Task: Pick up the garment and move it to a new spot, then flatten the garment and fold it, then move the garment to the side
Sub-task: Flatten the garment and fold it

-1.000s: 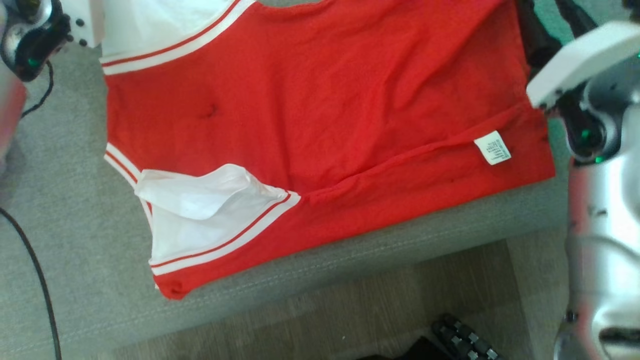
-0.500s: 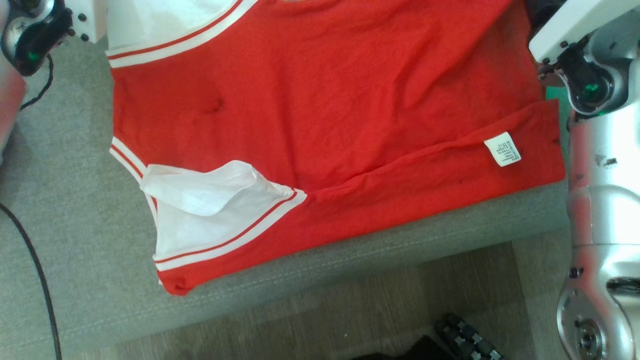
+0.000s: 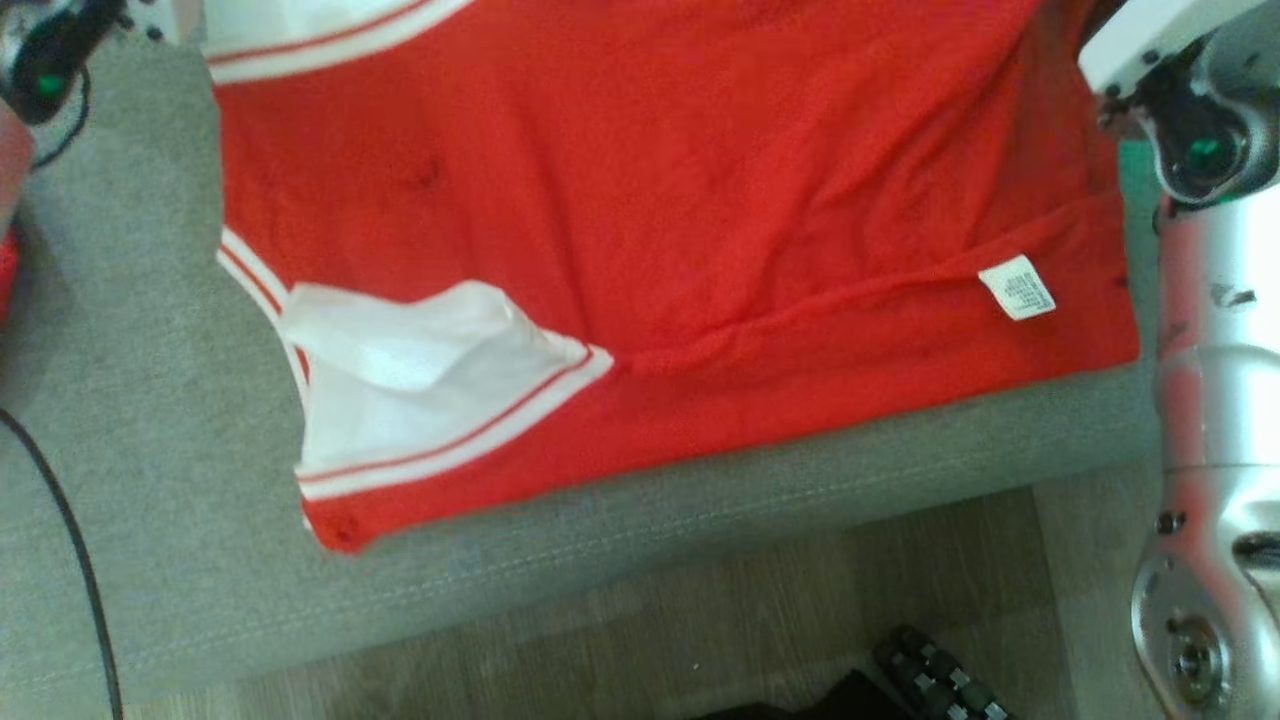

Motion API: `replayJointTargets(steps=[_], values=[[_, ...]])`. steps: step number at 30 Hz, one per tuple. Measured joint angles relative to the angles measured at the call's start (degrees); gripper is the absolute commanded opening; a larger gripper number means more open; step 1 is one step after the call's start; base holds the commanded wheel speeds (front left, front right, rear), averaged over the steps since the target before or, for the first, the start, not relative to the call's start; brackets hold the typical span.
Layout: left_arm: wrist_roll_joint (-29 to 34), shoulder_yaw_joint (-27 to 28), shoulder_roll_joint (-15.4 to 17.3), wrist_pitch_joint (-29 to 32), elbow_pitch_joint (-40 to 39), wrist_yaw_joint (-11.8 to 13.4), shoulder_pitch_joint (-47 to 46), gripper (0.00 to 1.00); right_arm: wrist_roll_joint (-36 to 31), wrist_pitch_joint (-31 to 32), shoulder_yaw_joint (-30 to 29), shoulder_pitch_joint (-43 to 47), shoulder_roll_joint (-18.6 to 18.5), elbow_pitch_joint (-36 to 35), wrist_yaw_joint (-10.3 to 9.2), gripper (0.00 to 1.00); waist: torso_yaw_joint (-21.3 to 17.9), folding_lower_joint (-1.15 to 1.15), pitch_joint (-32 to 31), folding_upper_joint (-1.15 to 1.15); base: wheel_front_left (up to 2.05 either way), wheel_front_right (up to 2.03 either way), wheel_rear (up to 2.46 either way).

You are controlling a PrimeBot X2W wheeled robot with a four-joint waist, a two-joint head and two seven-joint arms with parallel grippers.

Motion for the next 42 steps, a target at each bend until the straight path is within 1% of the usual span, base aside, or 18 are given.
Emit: replayJointTargets(steps=[5, 8, 11, 13, 16, 19, 22, 25, 29, 32, 38, 42], values=[[2.53, 0.02, -0.21, -6.89, 0.92, 0.01, -2.68, 0.0, 0.35, -3.68, -0.46, -1.71, -0.86, -0.13, 0.0, 0.0, 0.68, 0.0, 0.47, 0.0, 0.0, 0.0, 0.0], [3.31, 0.31, -0.7, -12.03, 1.27, 0.01, -3.94, 0.0, 0.35, -6.11, -1.37, -2.81, -1.64, 0.05, 0.0, 0.0, 1.31, 0.0, 0.57, 0.0, 0.0, 0.0, 0.0], [3.3, 0.31, -1.42, -15.68, 1.41, 0.01, -4.27, 0.0, 0.49, -6.77, -1.57, -3.33, -1.99, 0.35, 0.0, 0.0, 2.01, 0.0, 0.17, 0.0, 0.0, 0.0, 0.0], [3.12, 0.16, -1.49, -16.84, 0.93, 0.01, -3.89, 0.0, 1.65, -6.53, -0.78, -3.08, -2.03, 0.43, 0.0, 0.0, 2.33, 0.0, -0.4, 0.0, 0.0, 0.0, 0.0], [2.07, -0.15, -1.07, -18.13, -2.05, 0.01, -2.2, 0.0, 3.86, -4.36, 1.34, -1.29, -3.41, -0.66, 0.0, 0.0, 3.12, 0.0, -1.23, 0.0, 0.0, 0.0, 0.0], [1.02, -0.87, 0.43, -18.9, -6.17, 0.01, 0.91, 0.0, 5.46, -3.49, 1.83, 2.48, -5.41, -2.98, 0.0, 0.0, 4.1, 0.0, -2.08, 0.0, 0.0, 0.0, 0.0], [-0.76, -0.96, 2.6, -19.31, -10.48, 0.01, 4.83, 0.0, 6.47, -1.7, 1.74, 6.25, -7.65, -5.5, -0.01, 0.0, 5.06, 0.0, -2.94, 0.0, 0.0, 0.0, 0.0], [-1.68, -0.94, 3.81, -19.33, -13.77, 0.13, 7.28, 0.0, 6.94, -0.34, 1.66, 8.24, -8.68, -7.37, -0.01, 0.0, 5.77, 0.0, -3.42, 0.0, 0.0, 0.0, 0.0], [-2.4, -0.97, 6.25, -19.38, -21.07, 2.01, 11.52, 0.0, 7.25, 1.91, 0.55, 11.28, -9.88, -11.48, -0.01, 0.0, 7.12, 0.0, -4.16, 0.0, 0.0, 0.0, 0.0], [-3.86, -0.98, 8.68, -19.23, -26.88, 3.75, 14.88, 0.0, 7.24, 3.55, -0.75, 13.87, -10.63, -14.78, 0.0, 0.0, 7.89, 0.0, -4.58, 0.0, 0.0, 0.0, 0.0], [-5.97, -1.35, 13.8, -17.38, -38.15, 7.83, 21.46, 0.0, 6.95, 7.17, -2.96, 20.46, -11.2, -22.36, -0.01, 0.0, 9.38, 0.0, -4.74, 0.0, 0.0, 0.0, 0.0], [-7.99, -1.62, 16.58, -15.22, -44.03, 10.21, 24.59, 0.0, 6.2, 9.48, -4.6, 25.3, -11.8, -27.73, -0.01, 0.0, 9.99, 0.0, -4.64, 0.0, 0.0, 0.0, 0.0]])
